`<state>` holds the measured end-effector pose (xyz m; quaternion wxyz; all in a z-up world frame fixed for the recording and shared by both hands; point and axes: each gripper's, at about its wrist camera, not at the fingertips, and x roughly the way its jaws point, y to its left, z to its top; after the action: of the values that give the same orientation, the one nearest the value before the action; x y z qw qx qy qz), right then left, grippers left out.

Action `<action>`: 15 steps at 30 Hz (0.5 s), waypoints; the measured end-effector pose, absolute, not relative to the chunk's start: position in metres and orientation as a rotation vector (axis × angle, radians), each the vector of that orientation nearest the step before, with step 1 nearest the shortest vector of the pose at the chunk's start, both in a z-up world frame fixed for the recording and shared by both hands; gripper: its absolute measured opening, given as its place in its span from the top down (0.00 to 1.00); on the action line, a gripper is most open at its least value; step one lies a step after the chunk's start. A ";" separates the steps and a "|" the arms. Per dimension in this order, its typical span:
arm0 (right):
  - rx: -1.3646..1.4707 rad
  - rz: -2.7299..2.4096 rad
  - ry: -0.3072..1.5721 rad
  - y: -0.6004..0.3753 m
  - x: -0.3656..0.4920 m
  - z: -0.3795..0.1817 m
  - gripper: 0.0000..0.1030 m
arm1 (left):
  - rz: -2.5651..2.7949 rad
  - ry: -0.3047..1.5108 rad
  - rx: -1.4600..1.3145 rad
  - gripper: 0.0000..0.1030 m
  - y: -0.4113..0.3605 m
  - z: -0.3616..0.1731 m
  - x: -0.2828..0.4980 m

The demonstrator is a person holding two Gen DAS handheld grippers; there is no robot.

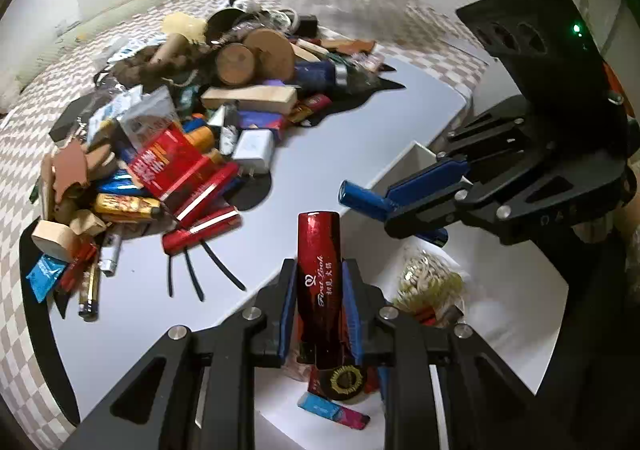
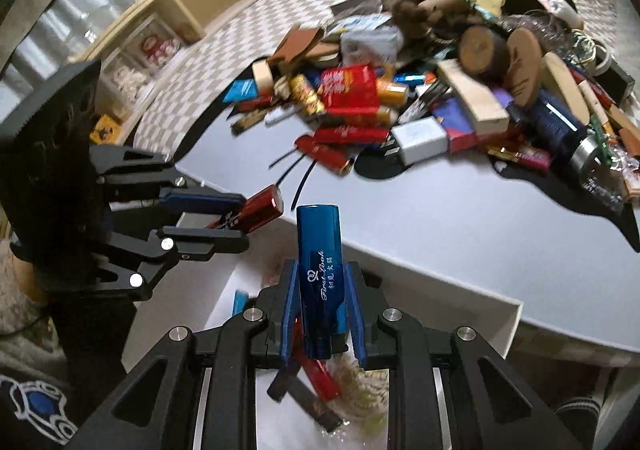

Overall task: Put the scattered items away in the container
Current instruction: 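Carry the red and blue lipstick tubes over the white box with both tools, then lower both tools into the box and open them to drop the lipstick tubes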

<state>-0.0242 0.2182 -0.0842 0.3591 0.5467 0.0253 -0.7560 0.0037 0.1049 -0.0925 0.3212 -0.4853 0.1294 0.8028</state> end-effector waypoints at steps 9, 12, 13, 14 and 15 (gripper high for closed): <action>1.483 -1.878 0.155 0.217 -0.010 -0.106 0.77 | 2.013 0.381 -1.359 0.78 0.117 -0.111 0.033; 1.509 -1.863 0.175 0.216 -0.009 -0.114 0.77 | 1.976 0.399 -1.392 0.78 0.119 -0.121 0.041; 1.516 -1.857 0.181 0.216 -0.008 -0.116 0.77 | 1.964 0.404 -1.403 0.78 0.120 -0.124 0.044; 1.522 -1.852 0.187 0.216 -0.008 -0.118 0.77 | 1.954 0.408 -1.414 0.78 0.120 -0.127 0.046; 1.527 -1.848 0.192 0.215 -0.007 -0.119 0.77 | 1.949 0.409 -1.423 0.78 0.120 -0.129 0.047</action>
<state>-0.0069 0.2152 -0.1194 0.3600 0.5922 0.0744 -0.7170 0.0466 0.1201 -0.1290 0.3402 -0.5466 0.1571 0.7488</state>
